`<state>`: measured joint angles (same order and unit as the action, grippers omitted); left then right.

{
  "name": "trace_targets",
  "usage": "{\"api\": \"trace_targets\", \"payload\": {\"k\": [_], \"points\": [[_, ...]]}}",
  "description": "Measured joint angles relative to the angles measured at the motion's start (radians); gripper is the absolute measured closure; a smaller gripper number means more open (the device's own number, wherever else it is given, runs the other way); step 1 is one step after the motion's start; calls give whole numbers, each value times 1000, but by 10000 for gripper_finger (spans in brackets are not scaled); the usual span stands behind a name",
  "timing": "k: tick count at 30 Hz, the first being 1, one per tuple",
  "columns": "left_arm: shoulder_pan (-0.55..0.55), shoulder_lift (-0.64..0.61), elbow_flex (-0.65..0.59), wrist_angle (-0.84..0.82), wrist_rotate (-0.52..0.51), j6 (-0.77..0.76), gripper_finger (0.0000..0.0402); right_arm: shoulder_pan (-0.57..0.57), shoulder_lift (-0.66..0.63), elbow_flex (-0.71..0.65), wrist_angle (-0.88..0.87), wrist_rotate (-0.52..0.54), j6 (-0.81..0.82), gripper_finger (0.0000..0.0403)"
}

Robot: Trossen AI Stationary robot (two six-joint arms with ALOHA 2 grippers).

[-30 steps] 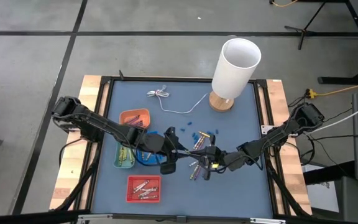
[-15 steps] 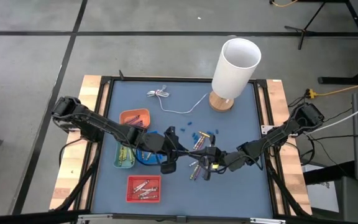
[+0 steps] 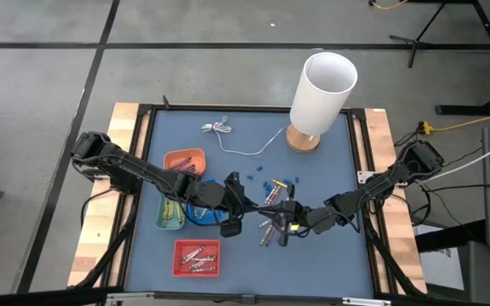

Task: Sort crayons
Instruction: Put the green crayon into the blue green bin

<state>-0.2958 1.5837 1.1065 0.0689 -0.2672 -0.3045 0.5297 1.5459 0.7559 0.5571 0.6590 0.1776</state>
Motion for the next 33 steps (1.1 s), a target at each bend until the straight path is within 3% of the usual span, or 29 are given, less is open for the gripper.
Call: {"api": "trace_targets", "payload": {"k": [6, 14, 21, 26, 33], "points": [[0, 0, 0, -2, 1, -7, 395, -3, 0, 0, -1, -33, 0, 375], [4, -37, 1, -94, 19, -82, 395, -3, 0, 1, -12, -42, 0, 290], [10, -188, 2, -468, 111, -283, 395, -2, 0, 1, -122, -51, 0, 263], [2, -299, 2, -856, 209, -459, 394, -2, 0, 1, -202, -88, 0, 264], [-62, -335, 1, -1285, 229, -706, 394, -1, 0, 1, -252, -108, 0, 264]]}}
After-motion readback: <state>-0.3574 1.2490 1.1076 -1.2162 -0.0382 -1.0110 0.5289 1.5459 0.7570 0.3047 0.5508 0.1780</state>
